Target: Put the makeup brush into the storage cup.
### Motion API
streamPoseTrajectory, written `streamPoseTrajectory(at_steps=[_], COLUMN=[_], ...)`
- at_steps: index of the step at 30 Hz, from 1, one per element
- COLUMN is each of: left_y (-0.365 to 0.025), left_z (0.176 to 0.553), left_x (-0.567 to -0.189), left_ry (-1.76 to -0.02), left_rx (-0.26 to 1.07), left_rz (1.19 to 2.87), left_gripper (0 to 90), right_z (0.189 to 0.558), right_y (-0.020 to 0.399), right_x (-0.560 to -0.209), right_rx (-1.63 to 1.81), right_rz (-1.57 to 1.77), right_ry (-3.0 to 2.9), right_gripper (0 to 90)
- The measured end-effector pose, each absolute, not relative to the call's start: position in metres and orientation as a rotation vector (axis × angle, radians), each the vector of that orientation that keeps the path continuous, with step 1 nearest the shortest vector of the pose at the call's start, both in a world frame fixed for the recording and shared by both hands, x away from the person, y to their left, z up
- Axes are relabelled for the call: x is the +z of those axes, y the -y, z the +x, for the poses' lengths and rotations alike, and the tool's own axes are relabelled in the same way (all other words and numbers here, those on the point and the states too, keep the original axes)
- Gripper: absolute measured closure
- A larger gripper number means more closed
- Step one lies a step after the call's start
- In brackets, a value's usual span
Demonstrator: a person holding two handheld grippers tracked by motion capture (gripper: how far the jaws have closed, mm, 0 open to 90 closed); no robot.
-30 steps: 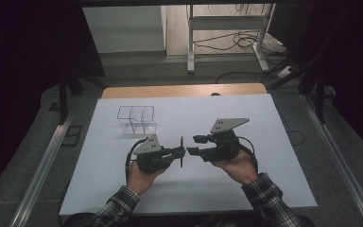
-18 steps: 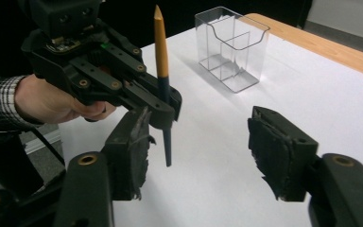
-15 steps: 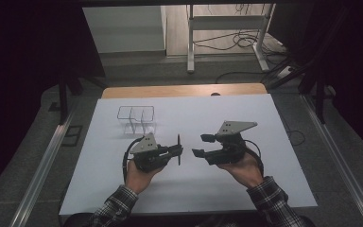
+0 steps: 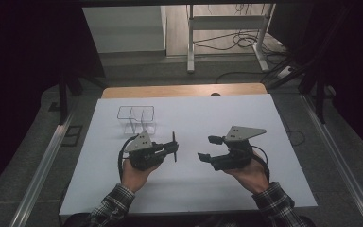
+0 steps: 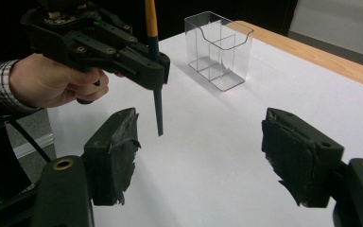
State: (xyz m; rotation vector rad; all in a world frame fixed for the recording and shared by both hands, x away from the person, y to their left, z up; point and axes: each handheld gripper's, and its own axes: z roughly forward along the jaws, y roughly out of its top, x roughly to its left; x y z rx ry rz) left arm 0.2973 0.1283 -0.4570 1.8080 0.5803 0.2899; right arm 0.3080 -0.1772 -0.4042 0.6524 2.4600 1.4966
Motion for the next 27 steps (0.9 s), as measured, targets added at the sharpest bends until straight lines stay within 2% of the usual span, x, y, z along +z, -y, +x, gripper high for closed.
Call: streamPoseTrajectory(at_steps=[13, 27], left_y=[-0.134, -0.144], left_z=[0.298, 0.299], left_x=[-0.456, -0.452], left_ry=[-0.602, -0.628], left_rx=[0.307, 0.331], left_rz=[1.802, 1.788], left_gripper=[83.9, 83.9], right_z=[0.297, 0.286], right_y=[0.198, 0.222], right_x=[-0.412, -0.419], right_rx=[1.49, 1.466], right_rz=[0.684, 0.736], right_ry=[-2.412, -2.361], right_gripper=[22.3, 21.8])
